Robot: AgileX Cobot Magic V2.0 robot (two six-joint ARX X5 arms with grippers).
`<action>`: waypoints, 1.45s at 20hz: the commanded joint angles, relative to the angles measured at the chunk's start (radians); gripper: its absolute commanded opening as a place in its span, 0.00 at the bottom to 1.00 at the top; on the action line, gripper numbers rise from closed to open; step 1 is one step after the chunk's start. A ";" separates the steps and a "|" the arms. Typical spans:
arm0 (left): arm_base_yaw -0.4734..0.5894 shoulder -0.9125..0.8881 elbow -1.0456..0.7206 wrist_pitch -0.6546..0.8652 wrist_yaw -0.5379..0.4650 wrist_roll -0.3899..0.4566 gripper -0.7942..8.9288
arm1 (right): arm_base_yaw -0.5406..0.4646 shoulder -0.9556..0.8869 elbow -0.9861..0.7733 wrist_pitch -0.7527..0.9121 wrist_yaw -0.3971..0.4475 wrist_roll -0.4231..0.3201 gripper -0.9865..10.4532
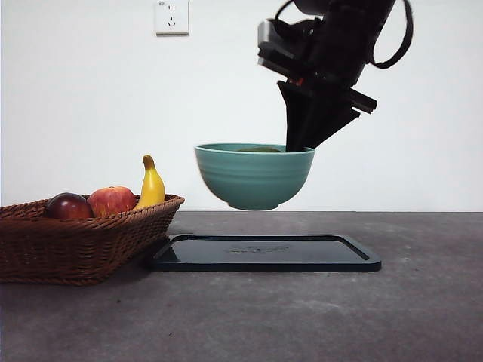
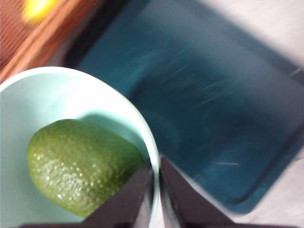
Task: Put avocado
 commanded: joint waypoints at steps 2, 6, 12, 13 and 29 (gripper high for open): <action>-0.005 0.005 0.007 0.004 0.006 0.019 0.49 | -0.039 0.132 0.151 -0.018 -0.002 0.003 0.10; -0.005 0.005 0.007 0.004 0.006 0.019 0.49 | -0.063 0.292 0.285 -0.021 -0.004 0.004 0.10; -0.005 0.005 0.007 0.003 0.006 0.019 0.49 | -0.069 0.373 0.291 0.025 -0.002 0.008 0.10; -0.005 0.005 0.007 0.003 0.006 0.019 0.49 | -0.069 0.373 0.291 0.026 -0.002 0.008 0.10; -0.005 0.005 0.007 0.003 0.006 0.019 0.49 | -0.058 0.048 0.298 -0.098 0.025 0.032 0.22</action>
